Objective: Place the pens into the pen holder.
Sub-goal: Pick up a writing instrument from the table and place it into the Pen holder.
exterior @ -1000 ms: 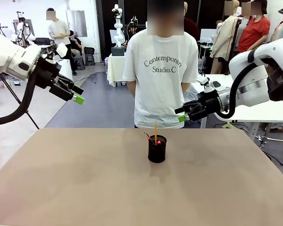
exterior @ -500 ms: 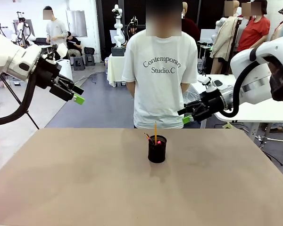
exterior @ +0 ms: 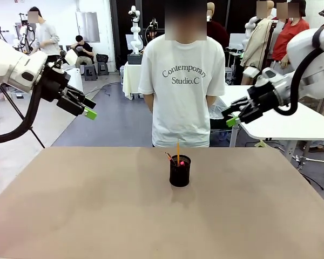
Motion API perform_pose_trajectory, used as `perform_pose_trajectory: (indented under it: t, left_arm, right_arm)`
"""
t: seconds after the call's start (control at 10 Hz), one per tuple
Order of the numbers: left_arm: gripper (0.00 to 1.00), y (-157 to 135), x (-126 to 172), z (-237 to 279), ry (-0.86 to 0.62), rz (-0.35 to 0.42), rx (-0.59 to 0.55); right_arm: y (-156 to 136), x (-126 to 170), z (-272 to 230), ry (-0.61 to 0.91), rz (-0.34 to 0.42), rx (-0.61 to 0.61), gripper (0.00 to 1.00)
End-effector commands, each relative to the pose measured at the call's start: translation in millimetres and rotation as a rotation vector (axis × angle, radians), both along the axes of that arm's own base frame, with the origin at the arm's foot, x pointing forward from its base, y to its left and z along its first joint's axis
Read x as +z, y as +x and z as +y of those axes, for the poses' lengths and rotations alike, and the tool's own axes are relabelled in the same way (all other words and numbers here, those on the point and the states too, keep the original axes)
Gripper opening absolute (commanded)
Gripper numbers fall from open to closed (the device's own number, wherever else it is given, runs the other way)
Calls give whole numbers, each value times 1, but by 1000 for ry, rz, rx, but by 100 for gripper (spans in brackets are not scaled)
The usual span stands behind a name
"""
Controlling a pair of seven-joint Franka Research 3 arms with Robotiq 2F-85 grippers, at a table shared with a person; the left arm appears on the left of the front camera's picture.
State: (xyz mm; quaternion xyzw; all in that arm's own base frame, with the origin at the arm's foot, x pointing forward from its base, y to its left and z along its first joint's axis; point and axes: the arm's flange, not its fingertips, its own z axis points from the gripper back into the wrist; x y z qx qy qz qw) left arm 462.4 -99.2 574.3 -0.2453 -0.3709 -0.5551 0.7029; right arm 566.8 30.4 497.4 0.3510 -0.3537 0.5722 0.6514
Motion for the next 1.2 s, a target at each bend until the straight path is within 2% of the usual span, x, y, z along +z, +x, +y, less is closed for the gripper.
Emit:
perform_pose_trajectory:
  t: [0.0,0.3,0.5,0.7,1.1]
  left_arm:
    - [100,-1,1,2,0,0,8]
    - [100,-1,1,2,0,0,8]
    - [100,-1,1,2,0,0,8]
    - [100,-1,1,2,0,0,8]
    - [100,-1,1,2,0,0,8]
  right_arm:
    - [-6,27,-14,-69,-14,-92,100]
    - [-5,72,-34,-111,10,-123,100]
    - [-5,97,-42,-163,53,-80,100]
    - [0,110,-46,-177,71,-49,100]
    - [4,113,-50,-184,67,-54,100]
